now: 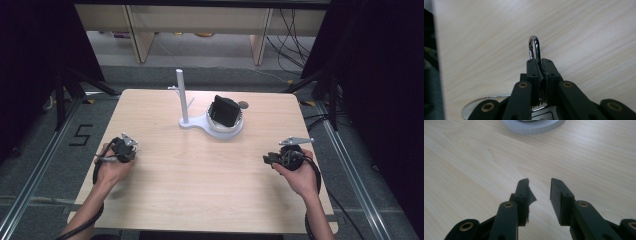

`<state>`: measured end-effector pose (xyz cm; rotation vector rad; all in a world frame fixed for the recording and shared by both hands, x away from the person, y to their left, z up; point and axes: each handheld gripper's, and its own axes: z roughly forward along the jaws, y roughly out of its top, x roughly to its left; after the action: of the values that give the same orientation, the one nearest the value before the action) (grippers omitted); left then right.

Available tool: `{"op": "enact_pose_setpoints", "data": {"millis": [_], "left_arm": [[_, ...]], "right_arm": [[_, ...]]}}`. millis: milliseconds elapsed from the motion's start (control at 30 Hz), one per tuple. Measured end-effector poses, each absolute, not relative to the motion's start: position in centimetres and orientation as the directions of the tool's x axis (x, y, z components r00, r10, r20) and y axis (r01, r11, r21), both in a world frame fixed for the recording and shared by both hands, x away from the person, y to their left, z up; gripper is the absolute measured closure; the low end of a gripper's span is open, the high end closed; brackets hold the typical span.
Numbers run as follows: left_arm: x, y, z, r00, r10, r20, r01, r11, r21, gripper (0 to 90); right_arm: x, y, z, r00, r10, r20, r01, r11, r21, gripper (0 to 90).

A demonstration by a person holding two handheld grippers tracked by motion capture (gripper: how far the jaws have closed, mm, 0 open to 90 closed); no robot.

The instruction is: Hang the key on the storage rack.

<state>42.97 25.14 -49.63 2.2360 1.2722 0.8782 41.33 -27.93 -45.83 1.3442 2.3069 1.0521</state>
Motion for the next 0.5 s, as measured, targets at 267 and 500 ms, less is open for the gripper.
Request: {"op": "enact_pose_setpoints", "data": {"millis": [267,500], "left_arm": [[41.1,25.4,-48.5,0.223,0.899,0.378,0.489,-0.438,0.754,85.1],[41.2,25.5,-47.6,0.192,0.899,0.393,0.445,-0.437,0.782,85.0]], "right_arm": [[41.3,-27.8,-45.9,-0.529,0.837,0.140,0.657,0.300,0.691,69.1],[41.4,-27.8,-46.1,-0.541,0.832,0.121,0.638,0.313,0.704,69.0]]}}
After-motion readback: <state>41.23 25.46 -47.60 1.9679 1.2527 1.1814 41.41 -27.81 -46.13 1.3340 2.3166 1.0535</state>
